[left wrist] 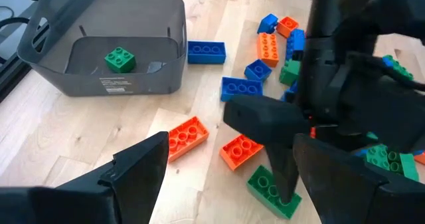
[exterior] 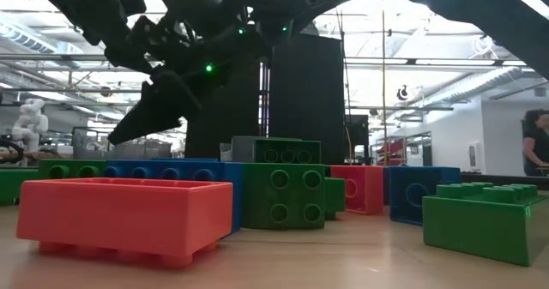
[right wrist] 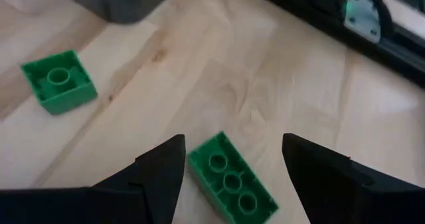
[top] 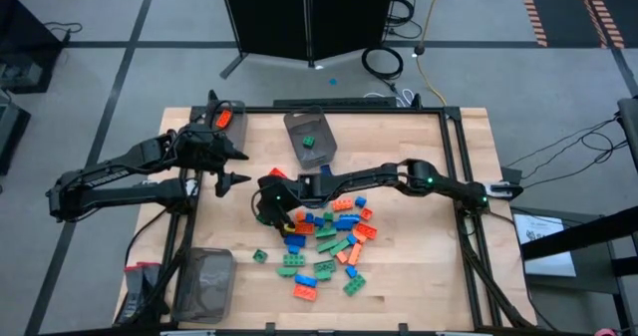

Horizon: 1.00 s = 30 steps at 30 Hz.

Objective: Sort blocks
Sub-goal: Put the green game piece into the top right black transparent bin

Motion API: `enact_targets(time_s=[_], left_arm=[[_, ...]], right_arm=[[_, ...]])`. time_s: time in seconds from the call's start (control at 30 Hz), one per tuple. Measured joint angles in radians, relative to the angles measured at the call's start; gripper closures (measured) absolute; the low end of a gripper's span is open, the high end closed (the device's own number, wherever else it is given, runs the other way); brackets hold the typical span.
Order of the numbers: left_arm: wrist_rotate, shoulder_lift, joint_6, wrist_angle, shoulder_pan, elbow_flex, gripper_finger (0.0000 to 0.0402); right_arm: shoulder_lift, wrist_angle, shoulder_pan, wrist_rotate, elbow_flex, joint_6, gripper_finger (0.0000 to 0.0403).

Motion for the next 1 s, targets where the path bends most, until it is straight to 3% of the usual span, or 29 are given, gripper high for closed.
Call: enact_targets(time_s=[0.33, 0.5, 0.6, 0.73, 1.0], left_arm=[[0.0, 0.0, 0.0, 0.0, 0.0, 0.0, 0.0079], [0.0, 0.0, 0.0, 0.0, 0.0, 0.0, 0.0079], [0.0, 0.0, 0.0, 0.0, 0.0, 0.0, 0.0079], [0.0, 0.0, 0.0, 0.0, 0.0, 0.0, 0.0079], [0.0, 0.0, 0.0, 0.0, 0.0, 0.0, 0.0079]], right_arm=[[0.022, 0.022, -0.003, 0.056, 0.001, -0.055, 0.0154], [0.016, -0.048, 0.003, 0.274, 0.001, 0.012, 0.0154], [-0.034, -0.163, 0.009, 0.372, 0.001, 0.029, 0.0154], [-0.127, -0.372, 0.026, 0.381, 0.001, 0.153, 0.0154], [-0.252, -0.968, 0.093, 0.231, 0.002, 0.577, 0.0154]])
